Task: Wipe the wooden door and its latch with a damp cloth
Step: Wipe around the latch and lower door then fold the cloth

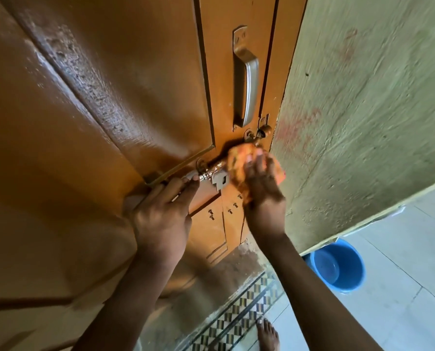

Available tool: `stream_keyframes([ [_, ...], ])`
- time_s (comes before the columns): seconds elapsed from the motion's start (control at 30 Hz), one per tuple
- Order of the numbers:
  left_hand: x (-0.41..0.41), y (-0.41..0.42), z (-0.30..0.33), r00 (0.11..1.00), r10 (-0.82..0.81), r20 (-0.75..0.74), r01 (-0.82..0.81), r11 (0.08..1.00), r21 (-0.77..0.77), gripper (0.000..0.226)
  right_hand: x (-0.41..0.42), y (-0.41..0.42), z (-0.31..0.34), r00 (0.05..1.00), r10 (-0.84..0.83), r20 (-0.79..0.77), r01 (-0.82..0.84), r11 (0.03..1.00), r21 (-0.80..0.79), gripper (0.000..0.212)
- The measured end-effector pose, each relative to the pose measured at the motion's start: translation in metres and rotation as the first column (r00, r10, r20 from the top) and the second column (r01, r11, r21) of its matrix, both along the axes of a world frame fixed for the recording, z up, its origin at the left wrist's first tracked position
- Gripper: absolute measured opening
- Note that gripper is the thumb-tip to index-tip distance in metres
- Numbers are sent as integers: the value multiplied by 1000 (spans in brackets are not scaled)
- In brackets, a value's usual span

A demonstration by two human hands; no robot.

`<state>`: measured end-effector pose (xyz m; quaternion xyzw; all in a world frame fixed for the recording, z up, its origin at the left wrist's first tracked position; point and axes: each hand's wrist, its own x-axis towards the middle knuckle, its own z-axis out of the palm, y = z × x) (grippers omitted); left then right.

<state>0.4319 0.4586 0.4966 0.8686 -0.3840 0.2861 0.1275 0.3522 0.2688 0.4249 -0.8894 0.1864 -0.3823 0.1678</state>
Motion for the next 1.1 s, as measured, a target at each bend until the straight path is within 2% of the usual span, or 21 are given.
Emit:
stream_keyframes([
  [0.07,-3,-1,3,1000,1,16,-1,1000,5,63,9,6,5,995,-97,19,91,974,207,50],
  [0.1,-5,-1,4,1000,-5,31,5,1000,9,62,11,19,6,996,-83,27,75,972,225,49],
  [0.2,-9,0,2,996,-46,72,45,999,15,54,-1,51,0,987,160,16,-161,983,93,53],
  [0.27,-10,0,1,997,-54,56,53,998,19,54,-6,42,-8,979,205,2,-205,978,25,54],
  [0.33,-11,1,1,999,-29,36,28,999,43,62,-1,28,-7,997,61,42,-65,991,120,60],
  [0.4,-14,0,3,1000,-4,13,3,997,73,68,12,27,1,989,-117,91,82,942,325,56],
  [0.47,-16,-1,4,1000,11,-4,-11,996,86,71,19,42,7,981,-145,129,76,899,431,48],
  [0.53,-18,-3,5,999,24,-23,-22,997,75,71,14,57,2,993,-21,114,-30,905,425,54],
  [0.6,-18,-6,7,998,33,-60,-31,999,38,66,2,56,-8,987,145,62,-157,935,318,57],
  [0.67,-21,-8,8,991,42,-124,-47,998,-32,56,-6,42,-10,977,209,48,-214,943,255,57],
  [0.73,-23,-10,11,973,25,-230,-63,985,-162,45,-13,31,-2,972,212,102,-234,921,311,56],
  [0.8,-22,-9,13,941,-11,-338,-99,946,-308,37,-21,30,12,967,186,173,-248,841,481,60],
  [0.87,-27,-5,16,934,-15,-357,-142,902,-407,35,-34,31,31,969,150,196,-244,698,673,66],
  [0.93,-43,1,19,920,-29,-391,-186,845,-501,31,-50,34,51,973,139,182,-229,559,797,61],
  [1.0,-65,1,25,857,12,-515,-338,768,-544,22,-66,42,66,969,187,160,-236,523,819,53],
  [1.03,-76,0,28,787,9,-616,-431,723,-540,15,-73,46,73,962,230,148,-253,544,800,49],
  [1.07,-86,-2,30,685,-43,-727,-505,691,-517,8,-80,50,80,949,286,133,-283,584,761,49],
  [1.1,-95,-5,33,548,-154,-822,-556,667,-496,10,-85,54,84,931,349,107,-319,635,703,51],
])
